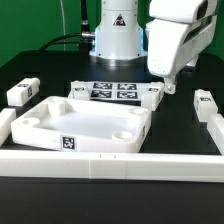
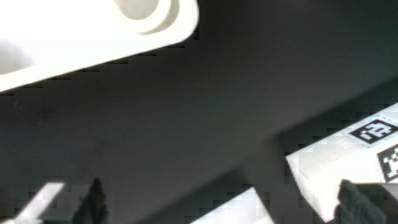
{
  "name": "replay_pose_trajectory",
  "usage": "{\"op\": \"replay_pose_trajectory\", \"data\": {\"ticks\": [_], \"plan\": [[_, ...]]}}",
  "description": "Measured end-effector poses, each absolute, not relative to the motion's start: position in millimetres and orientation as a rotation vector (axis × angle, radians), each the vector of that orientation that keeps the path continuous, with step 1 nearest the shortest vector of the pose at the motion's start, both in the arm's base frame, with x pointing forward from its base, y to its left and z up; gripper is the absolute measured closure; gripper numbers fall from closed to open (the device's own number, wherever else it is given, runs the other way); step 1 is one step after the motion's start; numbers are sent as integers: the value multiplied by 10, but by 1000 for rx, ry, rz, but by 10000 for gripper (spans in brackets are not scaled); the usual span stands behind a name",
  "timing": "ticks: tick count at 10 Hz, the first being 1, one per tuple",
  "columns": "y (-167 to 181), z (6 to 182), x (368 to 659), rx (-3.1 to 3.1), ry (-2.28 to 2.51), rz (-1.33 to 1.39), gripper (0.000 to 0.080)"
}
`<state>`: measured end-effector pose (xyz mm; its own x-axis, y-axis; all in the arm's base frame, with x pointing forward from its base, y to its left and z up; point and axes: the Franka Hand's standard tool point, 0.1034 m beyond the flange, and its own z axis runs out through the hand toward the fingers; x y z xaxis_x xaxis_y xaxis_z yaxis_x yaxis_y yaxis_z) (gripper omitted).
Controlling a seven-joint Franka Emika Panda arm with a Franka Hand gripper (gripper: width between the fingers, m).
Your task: Assemble desk
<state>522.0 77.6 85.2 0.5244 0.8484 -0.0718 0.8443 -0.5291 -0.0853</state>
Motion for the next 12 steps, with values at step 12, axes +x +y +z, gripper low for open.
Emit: {"op": "replay_pose_trajectory", "data": {"ticks": [12], "plan": [[162,679,5035,-2669,-1590,118,150]]}}
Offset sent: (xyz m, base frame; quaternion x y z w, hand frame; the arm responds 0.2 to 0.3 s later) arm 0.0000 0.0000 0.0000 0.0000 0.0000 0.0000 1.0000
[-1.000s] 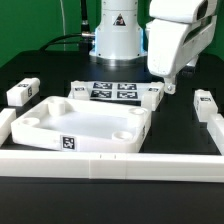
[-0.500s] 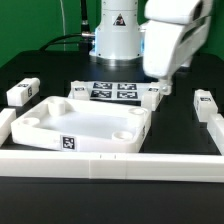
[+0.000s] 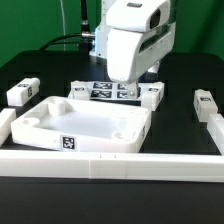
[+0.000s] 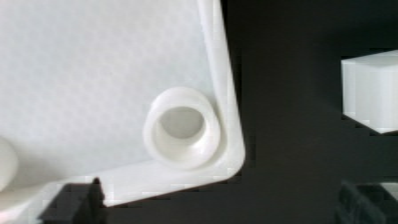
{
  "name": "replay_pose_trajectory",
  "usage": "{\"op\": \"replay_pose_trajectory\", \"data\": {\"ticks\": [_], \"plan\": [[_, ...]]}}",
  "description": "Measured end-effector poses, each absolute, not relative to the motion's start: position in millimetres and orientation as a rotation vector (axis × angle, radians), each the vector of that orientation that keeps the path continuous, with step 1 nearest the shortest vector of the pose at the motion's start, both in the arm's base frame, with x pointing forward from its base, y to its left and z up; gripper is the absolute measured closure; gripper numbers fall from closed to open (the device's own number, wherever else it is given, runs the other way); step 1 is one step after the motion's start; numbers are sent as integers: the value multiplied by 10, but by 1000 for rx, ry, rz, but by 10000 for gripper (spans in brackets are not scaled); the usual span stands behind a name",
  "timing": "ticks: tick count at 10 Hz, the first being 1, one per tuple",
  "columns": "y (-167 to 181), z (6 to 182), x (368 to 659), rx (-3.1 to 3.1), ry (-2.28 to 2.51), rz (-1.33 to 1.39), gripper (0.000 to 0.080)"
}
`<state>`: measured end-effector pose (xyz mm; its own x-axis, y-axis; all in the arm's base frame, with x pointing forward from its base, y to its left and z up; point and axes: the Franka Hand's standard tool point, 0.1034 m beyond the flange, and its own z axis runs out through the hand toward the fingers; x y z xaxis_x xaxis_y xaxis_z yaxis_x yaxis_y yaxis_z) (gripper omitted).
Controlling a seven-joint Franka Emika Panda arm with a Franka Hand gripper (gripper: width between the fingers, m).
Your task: Assemble desk
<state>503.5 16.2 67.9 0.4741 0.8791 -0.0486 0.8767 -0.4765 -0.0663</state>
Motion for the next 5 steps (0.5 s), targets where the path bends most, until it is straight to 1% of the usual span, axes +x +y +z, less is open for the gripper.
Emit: {"op": "replay_pose_trajectory", "data": {"ticks": [2,3,5], "plan": [[145,664,5029,-2664,-1597,119,150],[-24,578,5011,-2547,-1780,90,150],[-234,485,4976,-2501,-1857,63,150]]}}
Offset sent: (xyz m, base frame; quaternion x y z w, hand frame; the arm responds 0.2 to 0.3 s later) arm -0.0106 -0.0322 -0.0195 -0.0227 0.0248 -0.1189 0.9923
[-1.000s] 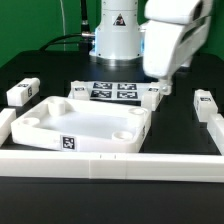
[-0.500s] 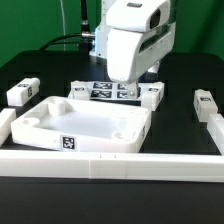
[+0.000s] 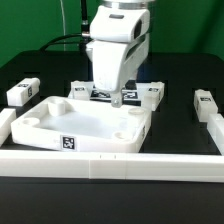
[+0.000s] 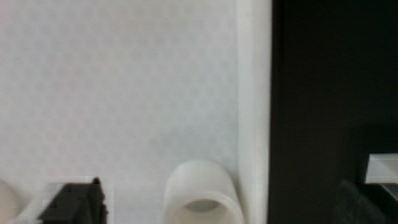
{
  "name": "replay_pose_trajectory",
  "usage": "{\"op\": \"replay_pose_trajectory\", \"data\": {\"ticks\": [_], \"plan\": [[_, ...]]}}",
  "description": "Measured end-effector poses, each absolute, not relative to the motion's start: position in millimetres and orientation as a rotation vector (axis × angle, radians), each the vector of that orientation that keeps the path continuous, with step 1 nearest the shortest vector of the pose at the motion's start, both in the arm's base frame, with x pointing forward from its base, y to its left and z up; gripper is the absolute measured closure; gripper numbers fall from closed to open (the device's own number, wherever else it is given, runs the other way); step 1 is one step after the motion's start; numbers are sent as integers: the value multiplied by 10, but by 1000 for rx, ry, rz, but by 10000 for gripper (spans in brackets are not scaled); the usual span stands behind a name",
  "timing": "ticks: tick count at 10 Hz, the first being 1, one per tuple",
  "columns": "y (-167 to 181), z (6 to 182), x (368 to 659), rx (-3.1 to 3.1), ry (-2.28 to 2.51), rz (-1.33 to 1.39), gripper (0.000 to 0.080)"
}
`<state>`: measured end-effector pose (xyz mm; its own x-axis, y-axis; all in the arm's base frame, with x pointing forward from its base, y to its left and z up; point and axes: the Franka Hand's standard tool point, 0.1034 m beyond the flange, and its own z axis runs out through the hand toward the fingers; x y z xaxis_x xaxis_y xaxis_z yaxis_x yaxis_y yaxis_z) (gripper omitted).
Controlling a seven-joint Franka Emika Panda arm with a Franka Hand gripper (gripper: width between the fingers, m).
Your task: Assemble desk
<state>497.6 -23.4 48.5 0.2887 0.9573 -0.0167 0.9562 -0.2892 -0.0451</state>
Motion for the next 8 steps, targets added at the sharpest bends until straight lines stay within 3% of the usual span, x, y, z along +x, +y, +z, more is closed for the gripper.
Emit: {"op": "replay_pose_trajectory", "data": {"ticks": [8], "plan": [[-332,102,4779,-2467,-1833,105,150]]}}
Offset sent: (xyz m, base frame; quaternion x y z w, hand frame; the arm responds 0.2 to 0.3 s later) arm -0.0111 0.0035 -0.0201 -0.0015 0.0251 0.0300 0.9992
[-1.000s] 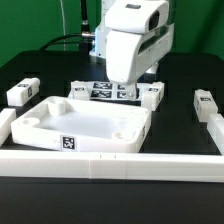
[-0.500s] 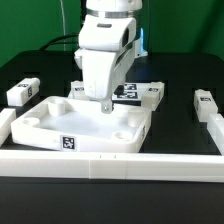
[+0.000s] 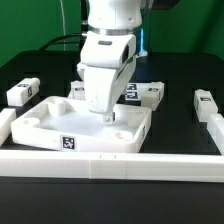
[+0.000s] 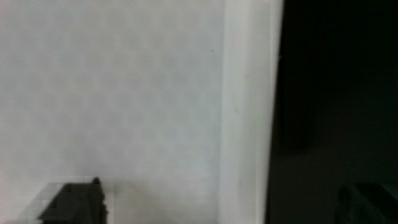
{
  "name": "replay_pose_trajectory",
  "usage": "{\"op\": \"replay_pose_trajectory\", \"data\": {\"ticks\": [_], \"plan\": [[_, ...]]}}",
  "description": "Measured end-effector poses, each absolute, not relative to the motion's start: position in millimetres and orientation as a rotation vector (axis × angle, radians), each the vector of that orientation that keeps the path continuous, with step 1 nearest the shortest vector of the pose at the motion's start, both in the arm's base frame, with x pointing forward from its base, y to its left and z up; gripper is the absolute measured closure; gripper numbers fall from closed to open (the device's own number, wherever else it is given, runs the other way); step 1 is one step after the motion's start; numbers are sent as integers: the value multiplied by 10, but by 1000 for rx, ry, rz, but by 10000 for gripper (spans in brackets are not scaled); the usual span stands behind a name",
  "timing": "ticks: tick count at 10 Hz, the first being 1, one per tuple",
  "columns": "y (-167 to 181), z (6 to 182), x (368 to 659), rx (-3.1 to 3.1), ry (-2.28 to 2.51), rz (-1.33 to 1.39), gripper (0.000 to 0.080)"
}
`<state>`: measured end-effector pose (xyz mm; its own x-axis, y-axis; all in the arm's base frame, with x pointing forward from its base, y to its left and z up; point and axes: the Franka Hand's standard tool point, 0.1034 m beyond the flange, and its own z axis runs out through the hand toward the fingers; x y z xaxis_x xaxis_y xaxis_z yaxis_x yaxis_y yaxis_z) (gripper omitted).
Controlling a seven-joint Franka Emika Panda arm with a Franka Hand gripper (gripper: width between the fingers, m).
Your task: Assemble desk
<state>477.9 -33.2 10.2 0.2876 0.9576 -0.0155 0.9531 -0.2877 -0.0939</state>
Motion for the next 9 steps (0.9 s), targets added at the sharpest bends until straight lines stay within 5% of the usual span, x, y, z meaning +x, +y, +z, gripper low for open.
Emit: {"op": "replay_pose_trajectory", "data": {"ticks": [1,4,5,6,9], "plan": [[-342,87,4767,-2466,-1830,109,150],[-351,87,4767,-2468,-1828,109,548],[-351,87,4766,-2468,-1828,109,548],[-355,90,4771,-2469,-1828,108,731],[-356,102,4788,-2472,-1830,101,737]]}}
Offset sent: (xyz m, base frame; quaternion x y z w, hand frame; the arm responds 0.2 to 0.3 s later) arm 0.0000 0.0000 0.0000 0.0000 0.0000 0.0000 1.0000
